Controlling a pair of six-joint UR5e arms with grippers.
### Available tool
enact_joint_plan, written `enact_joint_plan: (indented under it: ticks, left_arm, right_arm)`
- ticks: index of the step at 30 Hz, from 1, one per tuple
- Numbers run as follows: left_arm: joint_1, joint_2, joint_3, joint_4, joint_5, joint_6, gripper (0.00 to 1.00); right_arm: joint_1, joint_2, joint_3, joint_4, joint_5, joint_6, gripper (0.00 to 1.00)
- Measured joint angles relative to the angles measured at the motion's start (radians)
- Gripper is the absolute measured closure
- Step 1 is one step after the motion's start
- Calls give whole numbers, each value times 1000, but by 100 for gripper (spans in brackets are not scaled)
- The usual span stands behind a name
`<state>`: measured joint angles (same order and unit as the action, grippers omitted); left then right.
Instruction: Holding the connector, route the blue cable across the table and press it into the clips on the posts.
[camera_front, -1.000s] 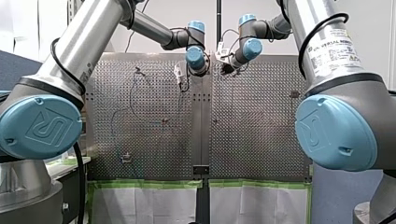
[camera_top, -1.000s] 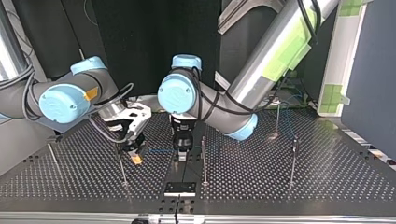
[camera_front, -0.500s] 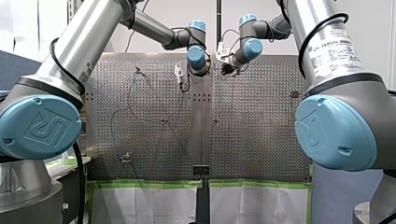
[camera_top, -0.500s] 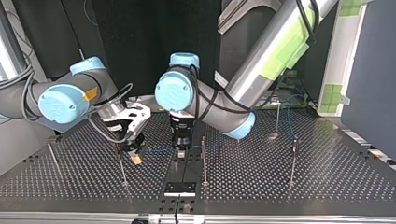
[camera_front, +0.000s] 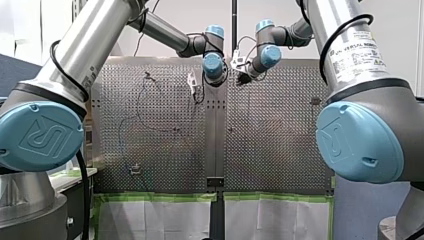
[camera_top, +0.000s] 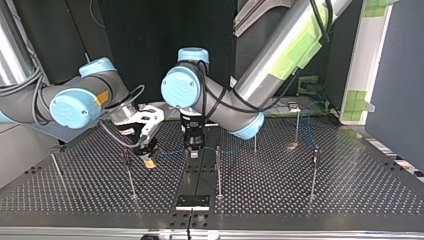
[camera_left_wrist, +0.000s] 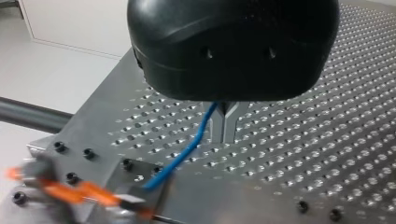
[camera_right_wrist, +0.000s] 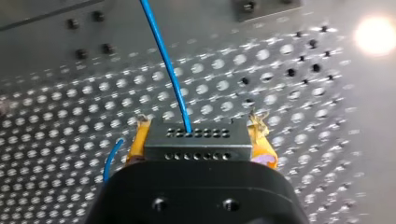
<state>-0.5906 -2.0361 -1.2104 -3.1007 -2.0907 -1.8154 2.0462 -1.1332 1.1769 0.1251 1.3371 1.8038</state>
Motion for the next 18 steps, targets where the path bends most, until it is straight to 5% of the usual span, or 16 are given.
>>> enact_joint_plan:
  ticks: [10, 18]
  left_arm:
    - [2, -1, -90, 89, 43, -16, 100]
    - [12, -3, -159, 159, 92, -21, 100]
  right_arm:
    - [-2, 0, 88, -7, 5, -15, 100]
    - [-9, 0, 166, -12, 17, -51, 100]
